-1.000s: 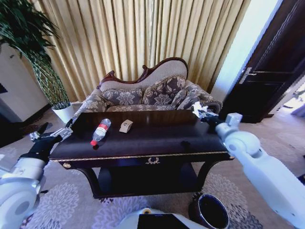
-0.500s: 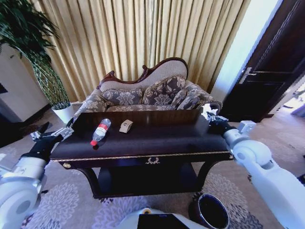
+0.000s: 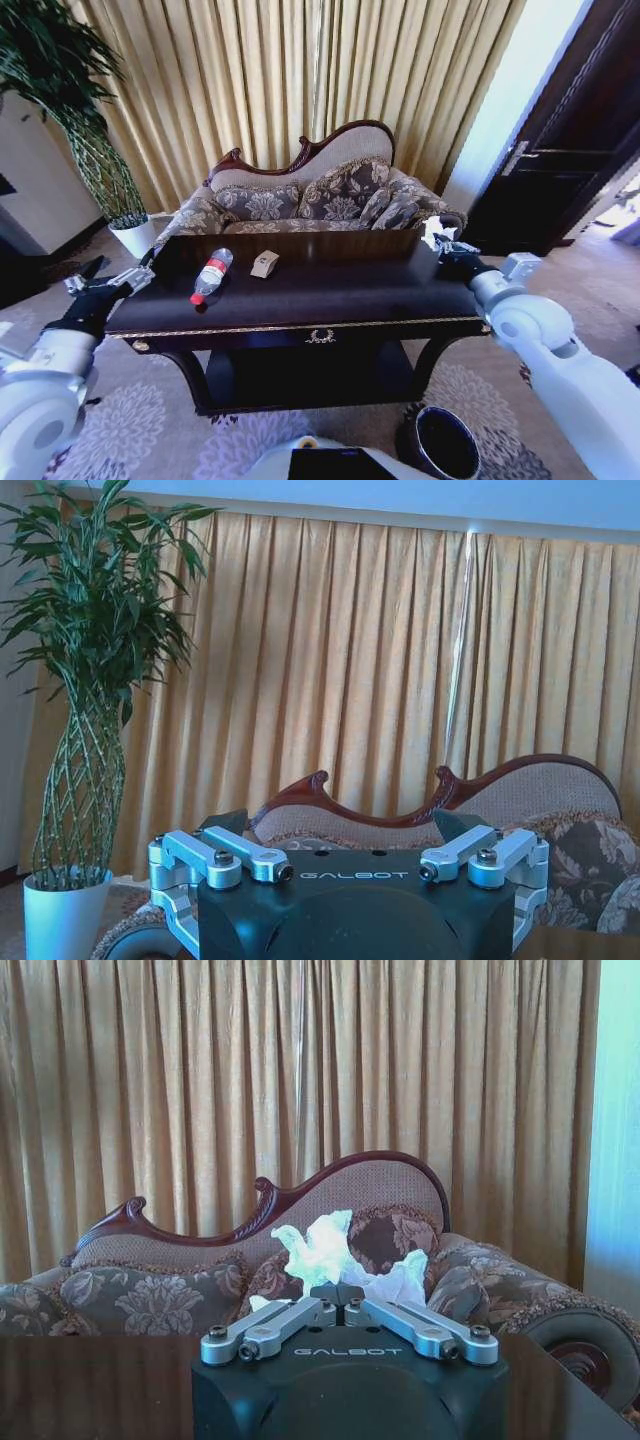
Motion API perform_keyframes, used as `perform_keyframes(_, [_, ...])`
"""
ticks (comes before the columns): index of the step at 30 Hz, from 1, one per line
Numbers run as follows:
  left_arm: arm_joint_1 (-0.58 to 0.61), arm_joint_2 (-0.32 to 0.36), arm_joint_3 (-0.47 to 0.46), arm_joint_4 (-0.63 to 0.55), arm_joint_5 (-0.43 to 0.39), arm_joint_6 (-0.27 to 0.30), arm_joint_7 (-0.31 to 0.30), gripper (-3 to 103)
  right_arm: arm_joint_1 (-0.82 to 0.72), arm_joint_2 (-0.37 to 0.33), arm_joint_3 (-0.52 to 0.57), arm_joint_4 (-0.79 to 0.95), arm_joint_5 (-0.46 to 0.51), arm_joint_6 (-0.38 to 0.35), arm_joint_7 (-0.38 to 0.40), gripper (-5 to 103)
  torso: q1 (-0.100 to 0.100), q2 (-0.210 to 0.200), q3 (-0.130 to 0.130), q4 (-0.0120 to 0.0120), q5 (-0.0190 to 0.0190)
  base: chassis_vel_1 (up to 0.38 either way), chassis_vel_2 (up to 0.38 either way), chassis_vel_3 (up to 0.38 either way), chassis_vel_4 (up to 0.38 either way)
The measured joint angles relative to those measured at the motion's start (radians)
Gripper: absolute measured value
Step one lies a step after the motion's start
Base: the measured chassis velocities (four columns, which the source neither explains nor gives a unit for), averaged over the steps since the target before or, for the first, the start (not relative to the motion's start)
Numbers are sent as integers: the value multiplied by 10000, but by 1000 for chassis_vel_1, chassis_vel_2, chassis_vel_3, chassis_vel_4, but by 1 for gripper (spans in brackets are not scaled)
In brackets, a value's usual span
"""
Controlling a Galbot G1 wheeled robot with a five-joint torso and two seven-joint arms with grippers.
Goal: Move to the front of the table and place the trash on the table into the trash bin.
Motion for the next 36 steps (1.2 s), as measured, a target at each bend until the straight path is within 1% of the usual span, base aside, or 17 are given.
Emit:
perform_keyframes(13, [69, 18, 24, 0, 7, 3, 0, 100, 32, -16, 5, 23, 83, -8, 6, 0, 1, 0, 0, 0, 1, 86, -98, -84, 85])
perform_keyframes(36, [85, 57, -57, 0, 23, -3, 11, 100, -301, 109, 244, 41, 24, 125, -12, 0, -1, 0, -1, 0, -1, 133, -137, -135, 130])
